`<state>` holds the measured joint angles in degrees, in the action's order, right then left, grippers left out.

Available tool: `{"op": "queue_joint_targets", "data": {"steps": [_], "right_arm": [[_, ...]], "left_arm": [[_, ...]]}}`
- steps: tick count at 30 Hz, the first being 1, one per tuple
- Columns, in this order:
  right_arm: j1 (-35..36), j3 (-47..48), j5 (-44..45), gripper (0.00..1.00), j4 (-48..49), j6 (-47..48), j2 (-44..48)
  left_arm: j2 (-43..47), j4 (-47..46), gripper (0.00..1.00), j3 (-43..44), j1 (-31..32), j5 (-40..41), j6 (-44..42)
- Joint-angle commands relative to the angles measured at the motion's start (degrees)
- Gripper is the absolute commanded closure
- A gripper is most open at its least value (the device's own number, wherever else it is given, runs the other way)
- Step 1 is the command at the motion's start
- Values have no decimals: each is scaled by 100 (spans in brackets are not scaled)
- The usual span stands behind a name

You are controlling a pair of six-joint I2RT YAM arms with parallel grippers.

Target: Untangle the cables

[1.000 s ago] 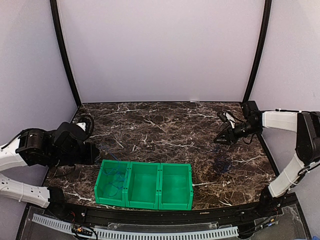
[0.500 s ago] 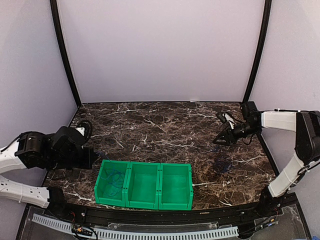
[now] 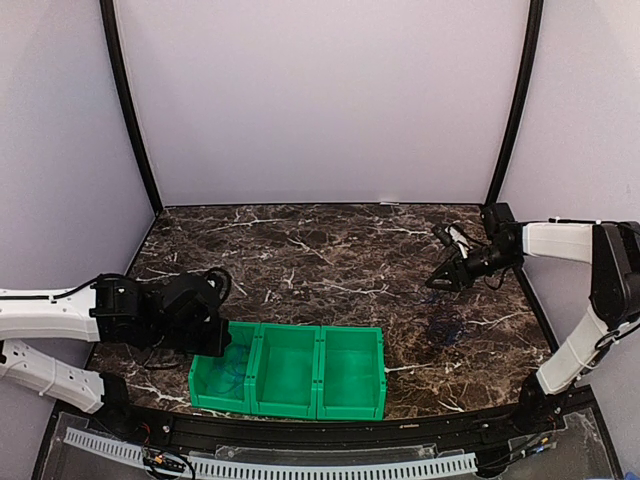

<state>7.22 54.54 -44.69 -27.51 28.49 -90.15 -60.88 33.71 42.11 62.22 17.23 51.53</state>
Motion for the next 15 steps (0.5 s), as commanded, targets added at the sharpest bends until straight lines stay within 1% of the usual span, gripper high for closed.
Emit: {"op": "queue_joint_targets", "data": {"steps": [1,5,12,15], "right_arm": [[41,120,4,40,-68,69,-66],[59,140,-14,40,-84,69,-97],[73,136,-13,40,-90,78,-83],[91,168,-30,40,-90,69,-120]], "left_arm": [[-105,237,100,-324,11,52,558],[-303,227,100,-422,14,-82,678],[-697,-395,100,-445,12,-327,477],[-949,-431,100,-407,11,-354,413]]}}
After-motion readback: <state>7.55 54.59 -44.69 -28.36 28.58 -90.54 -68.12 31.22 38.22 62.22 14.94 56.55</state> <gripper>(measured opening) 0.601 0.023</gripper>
